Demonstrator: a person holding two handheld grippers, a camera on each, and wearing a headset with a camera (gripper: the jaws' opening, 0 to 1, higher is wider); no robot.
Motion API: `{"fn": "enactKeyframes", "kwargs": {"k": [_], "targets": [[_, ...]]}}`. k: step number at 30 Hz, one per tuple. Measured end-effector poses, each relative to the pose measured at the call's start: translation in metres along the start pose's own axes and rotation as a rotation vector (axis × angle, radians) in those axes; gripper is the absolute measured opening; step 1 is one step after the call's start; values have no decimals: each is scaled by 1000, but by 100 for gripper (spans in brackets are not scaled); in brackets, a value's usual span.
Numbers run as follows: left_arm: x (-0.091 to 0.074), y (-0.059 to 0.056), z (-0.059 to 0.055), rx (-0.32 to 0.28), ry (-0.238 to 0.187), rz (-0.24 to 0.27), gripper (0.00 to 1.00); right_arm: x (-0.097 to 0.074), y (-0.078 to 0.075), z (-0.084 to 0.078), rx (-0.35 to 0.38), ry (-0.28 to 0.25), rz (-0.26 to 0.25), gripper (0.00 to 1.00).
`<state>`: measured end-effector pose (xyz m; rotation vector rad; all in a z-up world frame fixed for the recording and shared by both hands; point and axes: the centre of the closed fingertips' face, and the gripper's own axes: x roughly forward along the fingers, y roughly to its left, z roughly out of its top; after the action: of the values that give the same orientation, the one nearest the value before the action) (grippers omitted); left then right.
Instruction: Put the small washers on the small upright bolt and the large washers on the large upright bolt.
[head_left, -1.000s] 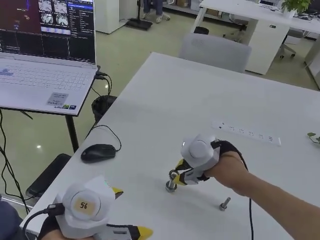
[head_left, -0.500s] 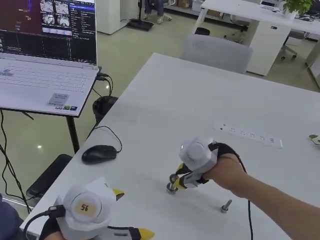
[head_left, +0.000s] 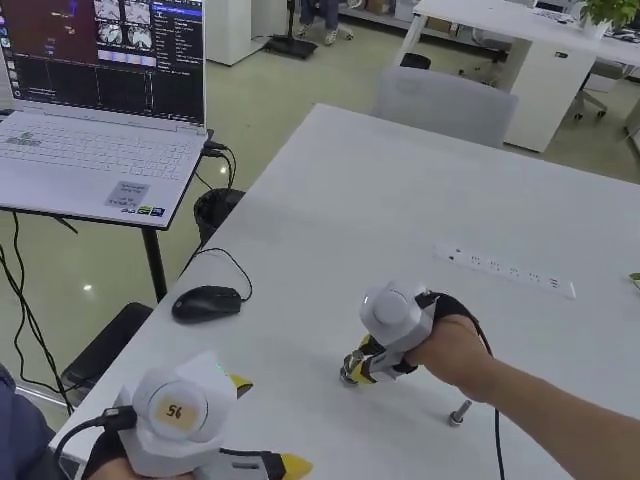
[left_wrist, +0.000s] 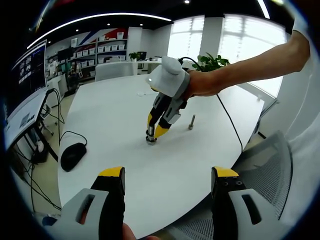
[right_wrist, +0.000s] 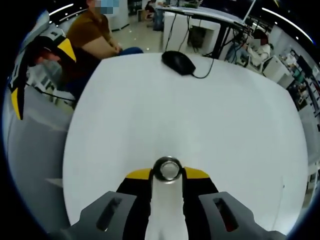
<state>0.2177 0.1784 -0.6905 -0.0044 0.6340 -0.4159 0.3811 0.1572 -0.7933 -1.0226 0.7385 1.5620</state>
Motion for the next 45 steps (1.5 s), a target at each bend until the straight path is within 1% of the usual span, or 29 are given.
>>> {"fn": "enactKeyframes", "kwargs": {"k": [5,8,14,16,17,19,20,22,23,25,27,28,29,30,31,33,34,37,38,41,45], "targets": [[-2,1,0,-2,-3,3,70,5,3,-4,9,4,-9,24],[-3,1,0,1,0,2,70,9,3,-7,11,5,-13,24],[-2,3,1,8,0,-1,70,13,2,-12,41,4,-13,25],[-1,4,1,10,1,0,70,12,2,-12,44,-3,-14,25],[0,4,1,8,-1,-1,70,11,2,-14,57,3,-20,25],[0,4,2,9,0,-2,70,9,1,-18,73,5,-28,29],[0,4,2,10,1,-3,70,6,2,-18,92,3,-35,31],[1,4,1,9,1,-4,70,0,5,-15,129,-34,-54,32],[2,4,1,8,1,-6,70,-4,9,-16,140,-50,-59,32],[4,4,2,10,1,-9,70,-9,15,-19,152,-57,-69,32],[7,4,2,15,4,-16,69,-14,23,-21,169,-79,-80,33],[8,3,3,17,5,-19,69,-15,26,-21,187,-97,-88,33],[9,2,3,18,6,-24,69,-17,30,-21,220,-124,-94,34],[11,1,3,19,8,-28,69,-20,39,-24,263,-150,-91,34],[12,-1,3,22,12,-35,69,-22,42,-27,279,-163,-102,34],[16,-3,3,35,22,-50,69,-25,50,-32,291,-177,-113,34],[17,-4,3,41,26,-55,69,-26,56,-37,320,-185,-113,34],[22,-7,3,48,33,-70,69,-28,67,-50,357,-194,-124,34],[24,-8,3,52,36,-75,69,-28,71,-56,384,-197,-129,34],[27,-9,4,57,40,-81,69,-31,80,-66,421,-219,-137,34],[35,-11,4,58,44,-91,69,-37,90,-80,458,-232,-156,34]]}}
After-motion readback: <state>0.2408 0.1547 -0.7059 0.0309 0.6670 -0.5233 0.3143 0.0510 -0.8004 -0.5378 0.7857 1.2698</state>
